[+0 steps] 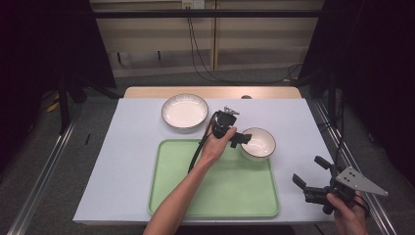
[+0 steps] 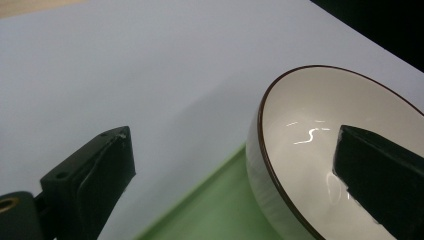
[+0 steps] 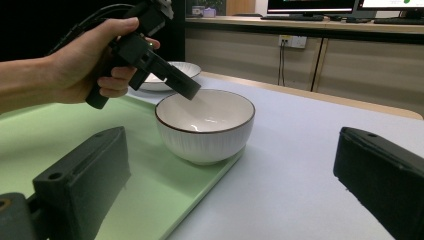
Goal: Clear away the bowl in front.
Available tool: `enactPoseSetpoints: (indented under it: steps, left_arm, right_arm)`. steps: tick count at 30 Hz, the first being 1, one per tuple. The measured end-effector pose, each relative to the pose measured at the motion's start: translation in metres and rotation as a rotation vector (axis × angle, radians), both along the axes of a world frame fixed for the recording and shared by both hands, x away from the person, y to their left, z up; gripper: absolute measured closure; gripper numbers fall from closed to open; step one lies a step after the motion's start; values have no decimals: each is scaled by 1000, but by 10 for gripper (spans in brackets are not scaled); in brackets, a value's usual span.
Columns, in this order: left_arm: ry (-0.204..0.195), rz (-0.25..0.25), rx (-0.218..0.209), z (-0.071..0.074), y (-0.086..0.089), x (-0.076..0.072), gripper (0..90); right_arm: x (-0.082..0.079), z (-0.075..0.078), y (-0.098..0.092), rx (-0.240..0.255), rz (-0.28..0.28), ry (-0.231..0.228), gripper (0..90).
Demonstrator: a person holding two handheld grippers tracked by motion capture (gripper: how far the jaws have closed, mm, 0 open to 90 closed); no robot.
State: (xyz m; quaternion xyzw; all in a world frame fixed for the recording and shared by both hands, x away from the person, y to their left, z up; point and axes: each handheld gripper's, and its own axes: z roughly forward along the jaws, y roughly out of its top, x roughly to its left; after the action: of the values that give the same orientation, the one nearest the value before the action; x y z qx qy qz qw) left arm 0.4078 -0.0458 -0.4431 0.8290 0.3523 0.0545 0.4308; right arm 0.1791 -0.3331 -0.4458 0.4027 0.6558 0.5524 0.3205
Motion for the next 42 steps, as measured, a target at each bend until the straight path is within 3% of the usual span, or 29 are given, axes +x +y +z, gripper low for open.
enactPoseSetpoints:
  steps: [3,4,5,12,21,26,27,31,42]
  left_arm:
    - [-5,-1,-28,3,4,-3,37]
    - [-56,31,-58,8,8,-8,38]
    - [-80,38,-57,11,10,-10,35]
    - [-98,31,-47,21,22,-16,34]
    - [-137,70,-42,33,49,-24,34]
    - [-151,87,-37,34,62,-30,31]
    - [-164,90,-19,34,68,-33,31]
    - [-158,103,-45,35,80,-38,31]
    - [-182,154,-33,36,117,-58,32]
  right_arm:
    - [0,0,0,2,1,2,10]
    - [1,-1,0,3,3,2,10]
    - [1,-1,0,5,4,3,10]
    - [0,0,1,8,2,3,10]
    - [0,0,1,1,7,-2,11]
    - [0,0,1,0,7,-2,10]
    - [0,1,1,-2,6,-2,11]
    - [1,0,2,-2,-3,0,10]
    - [1,0,2,-5,4,-5,10]
